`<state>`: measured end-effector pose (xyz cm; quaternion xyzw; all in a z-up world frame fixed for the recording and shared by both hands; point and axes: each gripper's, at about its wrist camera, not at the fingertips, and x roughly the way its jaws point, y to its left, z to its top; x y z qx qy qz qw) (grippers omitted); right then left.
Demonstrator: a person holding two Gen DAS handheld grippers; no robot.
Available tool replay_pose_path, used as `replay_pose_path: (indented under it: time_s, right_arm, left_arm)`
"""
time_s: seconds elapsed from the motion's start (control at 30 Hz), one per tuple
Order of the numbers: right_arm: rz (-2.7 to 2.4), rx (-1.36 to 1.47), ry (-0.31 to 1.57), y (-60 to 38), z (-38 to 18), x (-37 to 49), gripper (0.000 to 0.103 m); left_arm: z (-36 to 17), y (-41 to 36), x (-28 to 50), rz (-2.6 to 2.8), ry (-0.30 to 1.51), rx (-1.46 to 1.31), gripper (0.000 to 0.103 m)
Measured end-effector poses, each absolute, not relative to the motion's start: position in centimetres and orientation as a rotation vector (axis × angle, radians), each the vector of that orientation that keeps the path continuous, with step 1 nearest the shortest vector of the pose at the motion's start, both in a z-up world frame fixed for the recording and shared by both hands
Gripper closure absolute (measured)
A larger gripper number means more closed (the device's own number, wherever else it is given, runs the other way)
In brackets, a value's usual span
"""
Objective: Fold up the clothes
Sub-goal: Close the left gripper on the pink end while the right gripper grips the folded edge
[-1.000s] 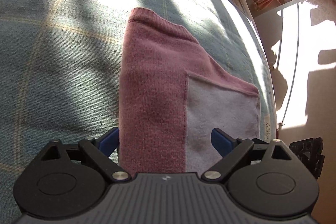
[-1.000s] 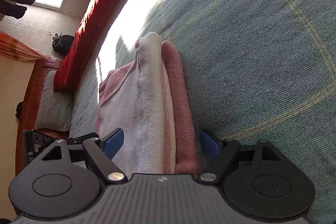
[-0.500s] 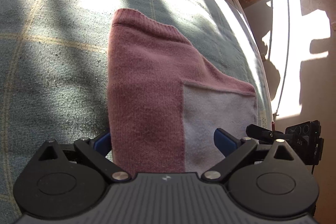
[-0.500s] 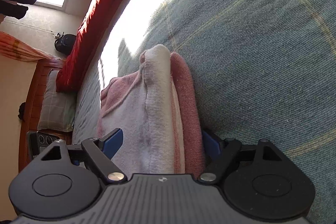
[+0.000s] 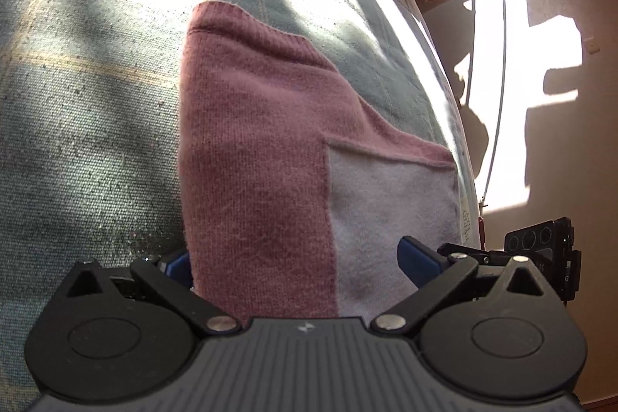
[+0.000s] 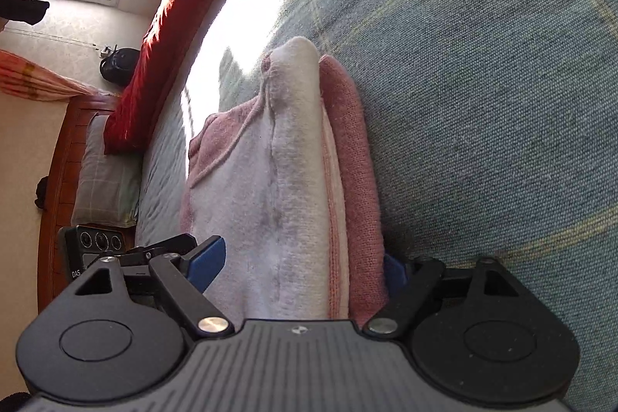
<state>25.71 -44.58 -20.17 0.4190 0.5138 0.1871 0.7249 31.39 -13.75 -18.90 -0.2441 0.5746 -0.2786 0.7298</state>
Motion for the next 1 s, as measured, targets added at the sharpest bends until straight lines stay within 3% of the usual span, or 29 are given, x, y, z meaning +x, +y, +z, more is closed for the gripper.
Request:
replay_pose_path:
  time_s: [0.5,0.7,1.0]
  right_arm:
    - [0.443,0.810,1.147,-43.8,-20.0,24.6,0.018]
    - [0.406,0.691,1.144,-42.9,-19.3,23.8,0.030]
    - [0.334,0.539,1.115,-41.4,-18.2,22.7,0.037]
  left_arm:
    - [-19.1,-12.2,30.3,-0.680,1.269,-0.565,0.005]
    - [-18.5,-12.8,29.4,-0.671,1.251,-0.457,0.019]
    - [-17.7,-14.5,29.2,-0.622,1.256,-0.370,0.020]
